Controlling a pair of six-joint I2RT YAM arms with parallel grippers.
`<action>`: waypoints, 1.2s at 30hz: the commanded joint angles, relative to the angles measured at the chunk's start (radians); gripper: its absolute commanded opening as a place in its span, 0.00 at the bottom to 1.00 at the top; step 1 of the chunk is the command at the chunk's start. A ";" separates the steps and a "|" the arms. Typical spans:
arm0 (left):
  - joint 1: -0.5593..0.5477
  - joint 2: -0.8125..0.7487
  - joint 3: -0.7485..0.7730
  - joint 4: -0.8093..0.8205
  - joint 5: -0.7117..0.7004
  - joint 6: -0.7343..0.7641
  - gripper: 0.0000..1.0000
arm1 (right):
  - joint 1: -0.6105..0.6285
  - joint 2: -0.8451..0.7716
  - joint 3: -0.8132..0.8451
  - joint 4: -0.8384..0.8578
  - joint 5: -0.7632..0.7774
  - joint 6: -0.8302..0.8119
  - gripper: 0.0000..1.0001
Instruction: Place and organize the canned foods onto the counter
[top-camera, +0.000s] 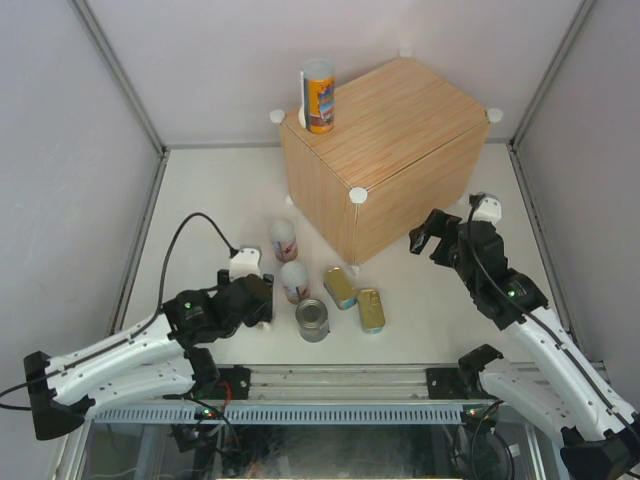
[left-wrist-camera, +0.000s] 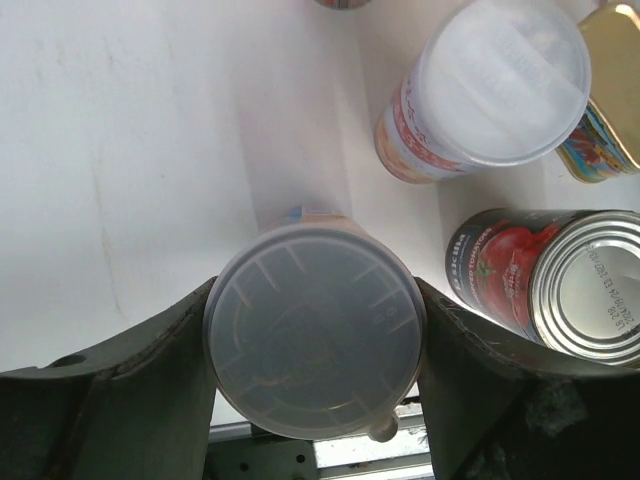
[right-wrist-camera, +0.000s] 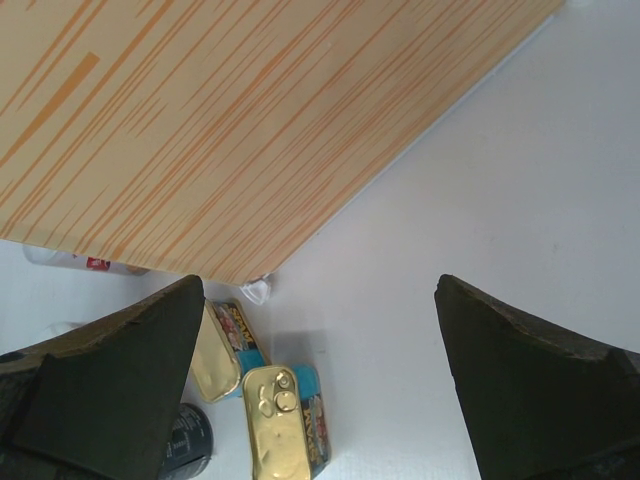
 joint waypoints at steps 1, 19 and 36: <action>-0.008 -0.031 0.166 0.004 -0.138 0.020 0.00 | -0.007 0.005 0.009 0.054 -0.006 0.010 1.00; -0.008 0.114 0.688 -0.119 -0.263 0.237 0.00 | -0.012 0.000 0.008 0.072 -0.009 0.019 1.00; 0.084 0.455 1.256 0.025 -0.149 0.567 0.00 | -0.043 0.008 0.072 0.057 -0.011 0.009 1.00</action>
